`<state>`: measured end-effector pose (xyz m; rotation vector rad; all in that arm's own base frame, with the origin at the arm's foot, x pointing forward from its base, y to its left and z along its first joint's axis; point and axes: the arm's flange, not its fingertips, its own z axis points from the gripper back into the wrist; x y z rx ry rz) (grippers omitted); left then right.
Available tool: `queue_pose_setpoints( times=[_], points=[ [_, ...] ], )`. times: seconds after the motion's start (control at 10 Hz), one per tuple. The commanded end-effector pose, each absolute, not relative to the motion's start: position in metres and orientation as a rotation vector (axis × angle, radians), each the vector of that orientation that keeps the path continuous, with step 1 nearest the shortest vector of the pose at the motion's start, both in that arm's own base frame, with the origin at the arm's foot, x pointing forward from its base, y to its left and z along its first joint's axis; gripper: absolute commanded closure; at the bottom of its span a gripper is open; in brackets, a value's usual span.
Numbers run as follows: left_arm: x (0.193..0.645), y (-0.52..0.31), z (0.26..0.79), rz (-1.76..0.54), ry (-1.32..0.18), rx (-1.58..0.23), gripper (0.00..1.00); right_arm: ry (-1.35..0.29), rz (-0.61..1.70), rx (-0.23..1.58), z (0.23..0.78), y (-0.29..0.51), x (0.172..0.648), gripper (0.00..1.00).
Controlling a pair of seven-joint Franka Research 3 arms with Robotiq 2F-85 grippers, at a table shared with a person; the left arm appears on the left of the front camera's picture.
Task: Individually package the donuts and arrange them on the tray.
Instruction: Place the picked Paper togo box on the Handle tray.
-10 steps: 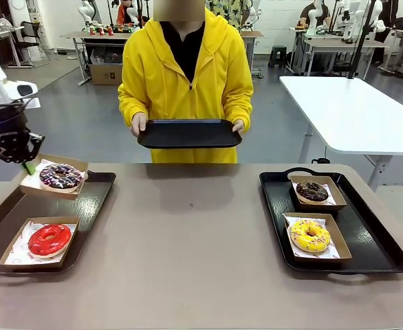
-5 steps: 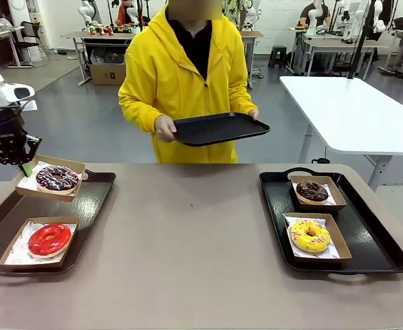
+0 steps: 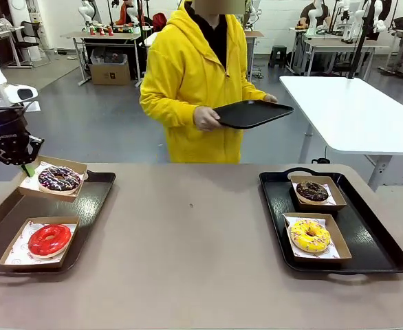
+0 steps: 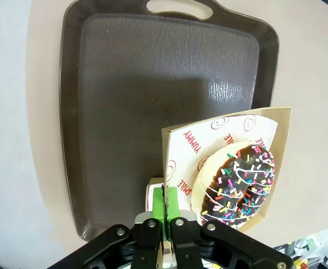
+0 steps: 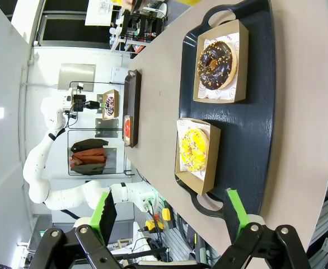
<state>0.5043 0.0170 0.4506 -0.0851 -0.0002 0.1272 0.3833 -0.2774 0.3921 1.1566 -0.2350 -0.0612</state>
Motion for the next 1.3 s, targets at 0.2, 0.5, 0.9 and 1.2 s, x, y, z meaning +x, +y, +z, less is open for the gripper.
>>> queue_pose_setpoints(
  times=[0.2, 0.5, 0.9, 1.2],
  points=[
    [0.553, 0.029, 0.424, 0.062, -0.006, -0.089, 0.99, -0.221, -0.058, 1.154, 0.394, -0.277, 0.381, 0.00],
    [0.567, 0.039, 0.401, 0.008, -0.007, -0.049, 0.99, -0.221, -0.058, 1.154, 0.394, -0.277, 0.381, 0.00],
    [0.570, 0.038, 0.382, -0.010, -0.003, 0.010, 0.99, -0.221, -0.058, 1.154, 0.394, -0.277, 0.381, 0.00],
    [0.576, 0.042, 0.371, 0.020, 0.000, 0.020, 0.99, -0.221, -0.058, 1.154, 0.394, -0.277, 0.381, 0.00]
  ],
)
